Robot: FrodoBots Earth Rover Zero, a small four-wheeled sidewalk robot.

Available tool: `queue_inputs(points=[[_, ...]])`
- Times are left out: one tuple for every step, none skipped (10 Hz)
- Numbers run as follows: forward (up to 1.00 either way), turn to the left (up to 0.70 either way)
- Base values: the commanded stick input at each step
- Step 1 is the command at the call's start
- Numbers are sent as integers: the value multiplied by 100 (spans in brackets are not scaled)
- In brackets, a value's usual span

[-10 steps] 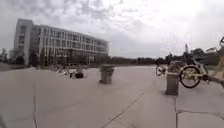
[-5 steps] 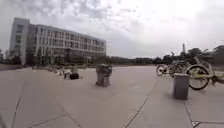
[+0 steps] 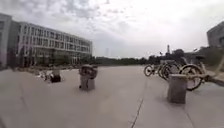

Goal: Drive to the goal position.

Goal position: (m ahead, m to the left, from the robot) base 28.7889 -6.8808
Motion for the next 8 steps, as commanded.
queue_inputs(points=[[70, 0], [70, 0], [70, 0], [70, 0], [70, -17], [70, -35], [70, -35], [70, -35]])
